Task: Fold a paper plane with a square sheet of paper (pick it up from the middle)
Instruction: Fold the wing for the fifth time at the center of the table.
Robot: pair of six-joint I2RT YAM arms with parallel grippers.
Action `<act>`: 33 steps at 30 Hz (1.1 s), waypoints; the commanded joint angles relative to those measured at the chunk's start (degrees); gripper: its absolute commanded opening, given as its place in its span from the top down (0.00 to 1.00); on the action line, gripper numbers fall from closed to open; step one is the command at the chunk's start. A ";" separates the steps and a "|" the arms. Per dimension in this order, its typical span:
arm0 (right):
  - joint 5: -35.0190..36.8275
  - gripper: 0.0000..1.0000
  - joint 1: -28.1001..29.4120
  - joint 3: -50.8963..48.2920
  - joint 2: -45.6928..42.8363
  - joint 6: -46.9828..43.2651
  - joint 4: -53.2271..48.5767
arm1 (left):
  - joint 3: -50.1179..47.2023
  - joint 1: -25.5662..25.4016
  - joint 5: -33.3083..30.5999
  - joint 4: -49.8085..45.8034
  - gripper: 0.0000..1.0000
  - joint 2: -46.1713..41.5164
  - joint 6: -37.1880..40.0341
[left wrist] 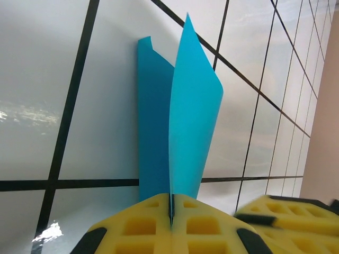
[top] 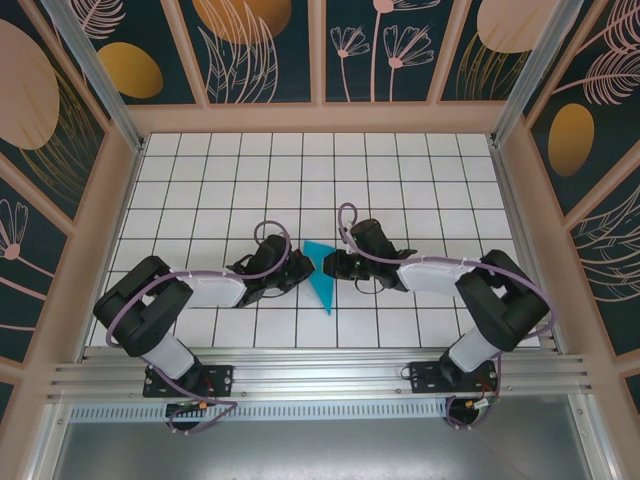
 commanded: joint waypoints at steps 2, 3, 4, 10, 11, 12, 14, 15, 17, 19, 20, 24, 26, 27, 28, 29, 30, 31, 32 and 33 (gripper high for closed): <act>-0.27 0.85 0.06 -0.67 4.67 2.02 3.45 | -1.37 -1.27 -3.41 0.94 0.97 -0.80 -3.35; -0.72 0.86 0.02 -0.68 5.56 1.60 3.55 | -1.37 -1.45 -3.46 1.19 0.96 -0.70 -3.37; -0.49 0.86 0.06 -0.80 6.24 1.15 3.30 | -1.33 -1.53 -3.46 1.11 0.95 -0.63 -3.37; -1.43 0.87 -0.56 -1.79 8.52 -5.55 0.96 | -1.00 -1.29 -2.96 -0.87 0.62 -1.49 0.28; -2.00 0.87 -0.61 -1.46 9.11 -7.68 -0.03 | -0.85 -0.88 -2.23 -1.21 0.59 -1.42 1.36; -1.72 0.89 -0.64 -1.03 9.73 -9.35 -1.31 | -0.80 -0.28 -1.09 -1.29 0.58 -1.18 2.30; -1.77 0.89 -0.93 -0.68 10.45 -11.96 -2.67 | -0.59 0.77 1.50 -0.75 0.57 -0.52 3.93; -2.11 0.89 -1.18 -0.68 10.73 -12.90 -2.77 | -0.27 1.14 2.42 -0.74 0.57 -0.26 4.69; -2.30 0.89 -1.80 -0.47 10.86 -13.70 -3.26 | 0.67 1.97 3.92 -1.37 0.56 0.24 6.46; -3.17 0.89 -2.36 -0.26 10.83 -14.26 -3.39 | 1.26 2.63 4.43 -2.80 0.55 0.19 7.91; -3.16 0.89 -2.56 -0.26 10.67 -14.31 -3.29 | 1.32 3.11 4.72 -3.19 0.55 0.17 8.67; -4.61 0.89 -3.06 -0.07 10.83 -15.12 -2.33 | 0.99 4.86 7.71 -1.46 0.55 1.56 10.08; -5.28 0.88 -3.16 0.26 11.41 -15.48 -1.88 | 1.72 5.03 10.16 -0.26 0.57 3.33 10.75; -5.21 0.88 -3.16 0.56 11.70 -15.52 -2.13 | 2.10 4.95 11.14 0.04 0.60 4.11 10.91; -5.10 0.88 -3.16 0.84 11.87 -15.59 -2.63 | 2.47 4.97 11.59 -0.23 0.64 4.68 11.13; -4.74 0.88 -3.22 1.11 11.76 -15.54 -3.03 | 2.58 5.02 11.54 -0.52 0.68 5.04 11.11; -4.35 0.88 -3.30 1.31 11.44 -15.34 -3.66 | 2.33 5.00 11.36 -0.57 0.71 4.96 10.84; -3.92 0.87 -3.33 1.55 10.97 -15.20 -4.35 | 1.94 4.99 10.86 -0.43 0.75 4.77 10.46; -3.48 0.86 -3.44 1.68 10.25 -14.98 -4.87 | 1.55 4.99 10.48 -0.31 0.77 4.53 10.04; -2.96 0.85 -3.55 1.88 9.60 -14.73 -5.46 | 1.28 5.01 10.02 -0.37 0.78 4.25 9.70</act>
